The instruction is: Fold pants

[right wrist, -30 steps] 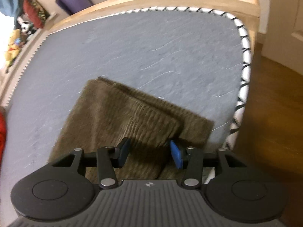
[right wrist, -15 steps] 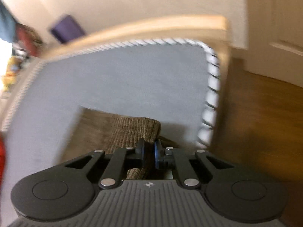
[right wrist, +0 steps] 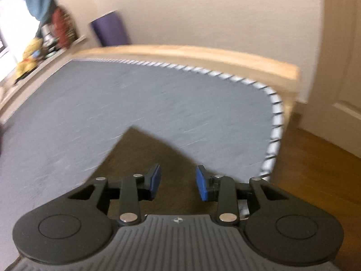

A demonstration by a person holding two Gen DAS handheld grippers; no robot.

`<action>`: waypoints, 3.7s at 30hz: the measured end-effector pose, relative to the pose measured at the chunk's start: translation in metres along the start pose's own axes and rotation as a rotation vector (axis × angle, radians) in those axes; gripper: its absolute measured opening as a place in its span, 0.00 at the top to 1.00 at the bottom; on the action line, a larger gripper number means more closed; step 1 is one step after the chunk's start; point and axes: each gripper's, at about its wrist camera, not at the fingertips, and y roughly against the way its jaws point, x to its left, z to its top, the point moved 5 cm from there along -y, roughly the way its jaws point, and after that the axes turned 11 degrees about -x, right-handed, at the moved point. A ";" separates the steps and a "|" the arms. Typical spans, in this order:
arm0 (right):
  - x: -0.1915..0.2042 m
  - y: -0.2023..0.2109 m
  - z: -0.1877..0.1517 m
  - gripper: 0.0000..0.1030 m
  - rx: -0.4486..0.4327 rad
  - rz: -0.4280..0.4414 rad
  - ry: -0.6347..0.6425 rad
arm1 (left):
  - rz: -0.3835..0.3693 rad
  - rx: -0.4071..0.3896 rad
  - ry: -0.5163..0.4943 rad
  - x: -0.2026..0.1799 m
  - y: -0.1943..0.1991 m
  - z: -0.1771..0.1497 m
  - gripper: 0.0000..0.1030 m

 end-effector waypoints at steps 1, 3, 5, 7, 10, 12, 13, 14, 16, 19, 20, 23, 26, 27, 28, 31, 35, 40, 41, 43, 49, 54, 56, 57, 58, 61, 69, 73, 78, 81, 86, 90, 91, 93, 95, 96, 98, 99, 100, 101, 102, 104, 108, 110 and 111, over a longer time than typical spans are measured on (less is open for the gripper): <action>0.007 -0.003 -0.002 0.64 0.017 0.020 -0.001 | -0.021 -0.023 -0.014 0.000 0.005 0.001 0.78; 0.022 -0.009 -0.009 0.64 0.051 0.044 -0.005 | -0.044 -0.086 0.054 0.013 0.020 0.006 0.77; 0.036 -0.010 -0.013 0.64 0.068 0.057 -0.011 | -0.010 -0.199 0.228 0.050 0.045 0.013 0.65; 0.050 -0.007 -0.014 0.64 0.070 0.071 -0.012 | 0.102 -0.310 0.371 0.089 0.067 0.018 0.56; 0.066 -0.001 -0.010 0.64 0.052 0.097 -0.010 | 0.261 -0.372 0.519 0.139 0.086 0.012 0.47; 0.074 0.005 -0.006 0.64 0.041 0.118 0.009 | 0.277 -0.325 0.589 0.158 0.082 0.002 0.39; 0.075 0.008 -0.005 0.64 0.037 0.125 0.022 | 0.273 -0.278 0.605 0.163 0.073 -0.002 0.38; 0.077 0.012 -0.005 0.64 0.032 0.133 0.030 | 0.276 -0.243 0.607 0.164 0.066 -0.003 0.38; 0.077 0.020 -0.005 0.64 0.032 0.151 0.010 | 0.273 -0.190 0.595 0.167 0.054 -0.007 0.39; 0.076 0.027 -0.009 0.64 0.038 0.178 -0.011 | 0.230 -0.157 0.566 0.162 0.044 -0.010 0.73; 0.076 0.028 -0.010 0.64 0.039 0.179 -0.006 | 0.246 -0.177 0.545 0.162 0.048 -0.009 0.83; 0.073 0.025 -0.013 0.64 0.054 0.167 -0.006 | 0.319 -0.238 0.558 0.165 0.076 -0.014 0.85; 0.065 0.022 -0.013 0.64 0.066 0.137 -0.025 | 0.366 -0.083 0.495 0.154 0.052 -0.027 0.60; 0.063 0.019 -0.014 0.64 0.072 0.128 -0.025 | 0.426 -0.084 0.455 0.154 0.052 -0.023 0.52; 0.061 0.017 -0.015 0.64 0.081 0.117 -0.025 | 0.466 -0.109 0.424 0.150 0.057 -0.019 0.48; 0.055 0.009 -0.018 0.64 0.105 0.089 -0.018 | 0.553 -0.311 0.274 0.123 0.088 0.005 0.52; 0.047 0.007 -0.021 0.64 0.112 0.079 0.002 | 0.356 -0.390 0.196 0.085 0.081 0.022 0.60; 0.027 0.008 -0.020 0.63 0.121 0.072 0.002 | 0.343 -0.058 0.214 0.080 0.000 0.004 0.62; 0.023 0.008 -0.020 0.63 0.123 0.070 -0.001 | 0.373 -0.061 0.179 0.073 0.001 0.011 0.62; 0.013 0.009 -0.019 0.63 0.126 0.064 -0.025 | 0.407 -0.117 0.147 0.058 0.009 0.024 0.61; -0.010 0.009 -0.016 0.61 0.128 0.062 -0.049 | 0.370 -0.170 0.213 0.054 -0.005 0.050 0.54; -0.035 0.005 -0.013 0.59 0.133 0.040 -0.106 | 0.418 -0.119 0.261 0.056 -0.012 0.060 0.50; -0.048 0.003 -0.012 0.58 0.137 0.027 -0.151 | 0.419 -0.219 0.181 0.031 0.008 0.072 0.45; -0.055 0.000 -0.013 0.58 0.144 0.022 -0.177 | 0.402 -0.264 0.164 0.021 0.012 0.079 0.43; -0.062 -0.002 -0.013 0.58 0.151 0.017 -0.199 | 0.377 -0.300 0.158 0.014 0.015 0.084 0.41; -0.078 -0.010 -0.017 0.58 0.180 -0.006 -0.249 | 0.294 -0.340 0.146 -0.011 0.020 0.087 0.41; -0.087 -0.043 -0.030 0.58 0.272 -0.024 -0.308 | 0.267 -0.319 0.070 -0.027 -0.020 0.099 0.41; -0.081 -0.055 -0.030 0.57 0.273 -0.030 -0.307 | 0.251 -0.321 0.106 -0.020 -0.003 0.092 0.41; -0.080 -0.066 -0.030 0.55 0.276 -0.060 -0.312 | 0.242 -0.325 0.108 -0.020 0.000 0.097 0.41; -0.078 -0.066 -0.029 0.70 0.255 -0.069 -0.326 | 0.238 -0.325 0.117 -0.019 0.000 0.097 0.41; -0.064 -0.051 -0.016 0.80 0.177 -0.029 -0.300 | 0.238 -0.327 0.118 -0.020 0.004 0.094 0.41; -0.020 -0.003 0.010 0.81 0.005 0.083 -0.191 | 0.239 -0.337 0.146 -0.015 0.011 0.091 0.41; 0.002 0.015 0.016 0.81 -0.053 0.136 -0.120 | 0.239 -0.337 0.149 -0.015 0.013 0.089 0.41; 0.061 0.064 0.019 0.81 -0.193 0.274 0.077 | 0.240 -0.337 0.147 -0.015 0.016 0.085 0.41; 0.120 0.113 0.001 0.81 -0.290 0.438 0.244 | 0.242 -0.335 0.139 -0.015 0.018 0.081 0.41; 0.149 0.135 -0.016 0.81 -0.306 0.534 0.299 | 0.246 -0.332 0.137 -0.014 0.019 0.078 0.41; 0.199 0.171 -0.058 0.81 -0.293 0.694 0.399 | 0.256 -0.324 0.139 -0.010 0.020 0.073 0.41; 0.223 0.187 -0.086 0.81 -0.266 0.768 0.464 | 0.261 -0.318 0.143 -0.008 0.021 0.070 0.41; 0.242 0.198 -0.114 0.81 -0.223 0.831 0.524 | 0.264 -0.314 0.147 -0.006 0.021 0.067 0.41; 0.262 0.207 -0.149 0.80 -0.143 0.897 0.592 | 0.266 -0.307 0.150 -0.004 0.021 0.065 0.41; 0.277 0.211 -0.181 0.79 -0.061 0.940 0.656 | 0.266 -0.302 0.151 -0.003 0.022 0.063 0.41; 0.296 0.214 -0.248 0.75 0.119 0.984 0.835 | 0.257 -0.285 0.150 -0.001 0.020 0.060 0.40; 0.293 0.224 -0.335 0.66 0.294 1.030 1.131 | 0.226 -0.249 0.146 -0.005 0.015 0.055 0.38; 0.291 0.237 -0.330 0.61 0.245 1.071 1.137 | 0.184 -0.239 0.152 -0.010 0.013 0.053 0.38; 0.290 0.243 -0.321 0.60 0.256 1.114 1.094 | 0.162 -0.237 0.155 -0.013 0.012 0.053 0.38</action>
